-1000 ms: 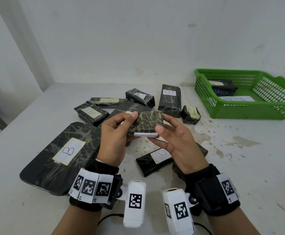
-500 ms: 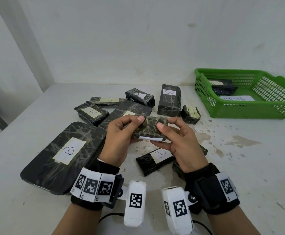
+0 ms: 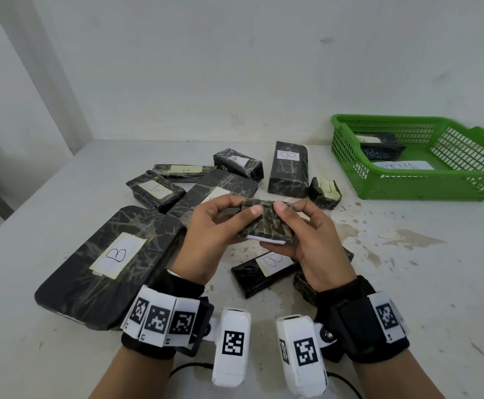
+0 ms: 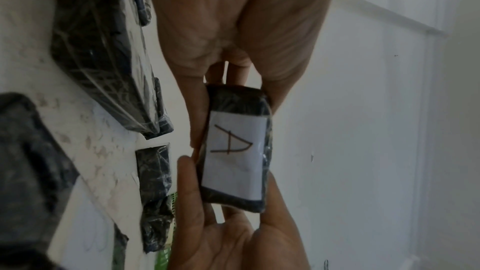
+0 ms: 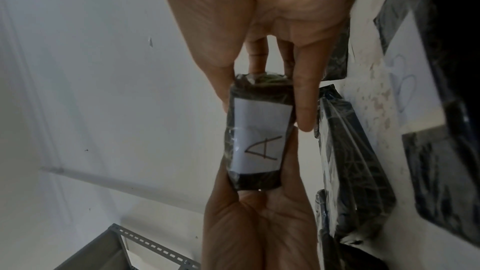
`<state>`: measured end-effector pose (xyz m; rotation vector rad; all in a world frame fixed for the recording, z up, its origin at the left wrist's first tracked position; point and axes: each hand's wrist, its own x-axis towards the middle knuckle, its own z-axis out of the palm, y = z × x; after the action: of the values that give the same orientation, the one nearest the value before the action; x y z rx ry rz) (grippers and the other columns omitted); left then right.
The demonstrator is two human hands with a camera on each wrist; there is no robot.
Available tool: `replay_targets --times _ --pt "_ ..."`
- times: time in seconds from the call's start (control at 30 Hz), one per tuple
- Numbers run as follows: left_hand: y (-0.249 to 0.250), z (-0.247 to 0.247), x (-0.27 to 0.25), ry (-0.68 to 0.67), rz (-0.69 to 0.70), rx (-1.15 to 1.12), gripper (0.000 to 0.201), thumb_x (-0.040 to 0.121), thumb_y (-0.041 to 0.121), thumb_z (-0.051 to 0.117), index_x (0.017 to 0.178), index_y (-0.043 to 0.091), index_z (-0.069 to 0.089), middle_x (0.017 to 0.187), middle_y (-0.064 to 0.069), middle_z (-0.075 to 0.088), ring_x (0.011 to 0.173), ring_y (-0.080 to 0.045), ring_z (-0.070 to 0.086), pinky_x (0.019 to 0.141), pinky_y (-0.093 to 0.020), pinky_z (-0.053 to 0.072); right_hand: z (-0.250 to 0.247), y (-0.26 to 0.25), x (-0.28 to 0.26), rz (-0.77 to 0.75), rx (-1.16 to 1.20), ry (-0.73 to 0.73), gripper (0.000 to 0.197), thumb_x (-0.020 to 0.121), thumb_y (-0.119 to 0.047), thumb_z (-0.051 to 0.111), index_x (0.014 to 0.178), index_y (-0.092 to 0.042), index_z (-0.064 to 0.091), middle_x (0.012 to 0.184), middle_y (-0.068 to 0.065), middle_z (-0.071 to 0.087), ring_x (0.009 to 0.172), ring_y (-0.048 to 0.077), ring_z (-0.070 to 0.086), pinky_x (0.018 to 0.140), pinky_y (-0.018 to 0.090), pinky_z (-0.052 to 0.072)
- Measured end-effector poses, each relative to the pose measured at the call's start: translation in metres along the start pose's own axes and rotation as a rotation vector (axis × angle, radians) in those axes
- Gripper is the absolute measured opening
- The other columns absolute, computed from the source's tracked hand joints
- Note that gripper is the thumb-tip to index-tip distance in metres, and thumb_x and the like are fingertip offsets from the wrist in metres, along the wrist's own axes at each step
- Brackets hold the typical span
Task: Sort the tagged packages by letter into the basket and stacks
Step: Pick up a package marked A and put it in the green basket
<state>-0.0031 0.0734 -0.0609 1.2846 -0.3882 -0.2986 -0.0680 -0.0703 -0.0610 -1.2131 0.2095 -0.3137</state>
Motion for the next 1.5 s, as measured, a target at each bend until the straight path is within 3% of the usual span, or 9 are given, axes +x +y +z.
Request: replay_targets --times 0.27,0.43,0.57,0.73,0.87,0.97,1.13,1.23,1.5 --pt "-0.0022 0.0002 0.0002 -0.008 0.035 0.011 0.029 0.076 0.012 0.081 0.102 0.009 0.070 0.094 -0.006 0.073 0.087 -0.016 0.070 0.073 -0.026 0.055 0.0013 0.0021 0.0011 -0.043 -0.023 0.027 0.024 0.074 -0.030 0.071 0.083 -0.012 0.059 0.086 0.011 0.072 0.082 0.025 0.070 0.071 0.040 0.061" --pt "-0.0011 -0.0002 0.0025 0.021 -0.074 -0.006 0.060 0.078 0.051 0.077 0.129 0.027 0.056 0.133 -0.009 0.057 0.117 -0.021 0.063 0.080 -0.030 0.057 0.0006 -0.0013 0.0011 -0.112 0.074 -0.090 0.044 0.074 -0.015 0.069 0.113 -0.015 0.049 0.108 0.002 0.072 0.101 0.018 0.067 0.089 0.037 0.055" --pt "-0.0001 0.0019 0.0019 0.014 -0.087 -0.060 0.052 0.077 0.039 0.064 0.122 0.013 0.062 0.120 -0.010 0.067 0.108 -0.022 0.068 0.078 -0.036 0.060 0.0011 -0.0014 0.0021 -0.183 0.068 -0.098 0.063 0.071 -0.022 0.078 0.124 -0.015 0.044 0.131 0.005 0.063 0.125 0.028 0.057 0.101 0.041 0.050" --pt "-0.0009 -0.0031 0.0031 0.048 0.052 -0.105 0.035 0.077 0.019 0.067 0.108 0.003 0.066 0.095 -0.006 0.071 0.091 -0.018 0.069 0.073 -0.031 0.059 0.0006 -0.0064 0.0014 -0.042 -0.002 -0.098 0.052 0.086 -0.037 0.067 0.131 -0.017 0.052 0.118 0.003 0.070 0.112 0.018 0.066 0.086 0.036 0.057" --pt "0.0019 -0.0040 0.0016 0.005 0.098 -0.092 0.035 0.082 0.015 0.064 0.114 0.001 0.064 0.095 -0.003 0.072 0.089 -0.013 0.069 0.072 -0.025 0.056 -0.0010 -0.0068 0.0005 -0.015 -0.012 -0.125 0.044 0.085 -0.033 0.063 0.124 -0.012 0.058 0.116 0.010 0.071 0.110 0.028 0.068 0.077 0.040 0.060" --pt "0.0011 -0.0022 0.0010 -0.010 0.089 -0.069 0.035 0.091 0.023 0.066 0.121 0.006 0.063 0.113 -0.016 0.068 0.100 -0.019 0.067 0.083 -0.038 0.059 0.0001 -0.0053 -0.0003 -0.039 0.011 -0.154 0.036 0.084 -0.023 0.063 0.118 -0.013 0.059 0.109 0.012 0.071 0.108 0.028 0.068 0.081 0.043 0.059" --pt "-0.0014 -0.0002 0.0017 0.034 0.109 -0.041 0.022 0.088 0.019 0.069 0.101 0.001 0.066 0.089 -0.007 0.066 0.084 -0.016 0.065 0.073 -0.034 0.056 -0.0030 -0.0049 0.0009 0.031 0.039 -0.225 0.029 0.086 -0.017 0.068 0.115 -0.020 0.063 0.110 0.008 0.068 0.105 0.026 0.067 0.082 0.043 0.059" --pt "-0.0029 -0.0009 0.0022 0.020 0.103 -0.023 0.023 0.086 0.021 0.065 0.099 0.002 0.068 0.087 -0.006 0.066 0.085 -0.017 0.063 0.074 -0.035 0.056 -0.0041 -0.0044 0.0021 0.040 -0.016 -0.190 0.024 0.089 -0.033 0.067 0.110 -0.021 0.065 0.119 0.010 0.067 0.109 0.027 0.067 0.081 0.043 0.059" --pt "-0.0005 0.0026 0.0004 0.005 0.083 -0.011 0.017 0.095 0.017 0.057 0.088 0.004 0.066 0.077 0.000 0.066 0.073 -0.011 0.064 0.069 -0.033 0.058 -0.0011 -0.0047 -0.0008 -0.080 -0.041 -0.134 0.022 0.080 -0.030 0.064 0.090 -0.011 0.063 0.090 0.009 0.071 0.089 0.025 0.069 0.073 0.044 0.062"
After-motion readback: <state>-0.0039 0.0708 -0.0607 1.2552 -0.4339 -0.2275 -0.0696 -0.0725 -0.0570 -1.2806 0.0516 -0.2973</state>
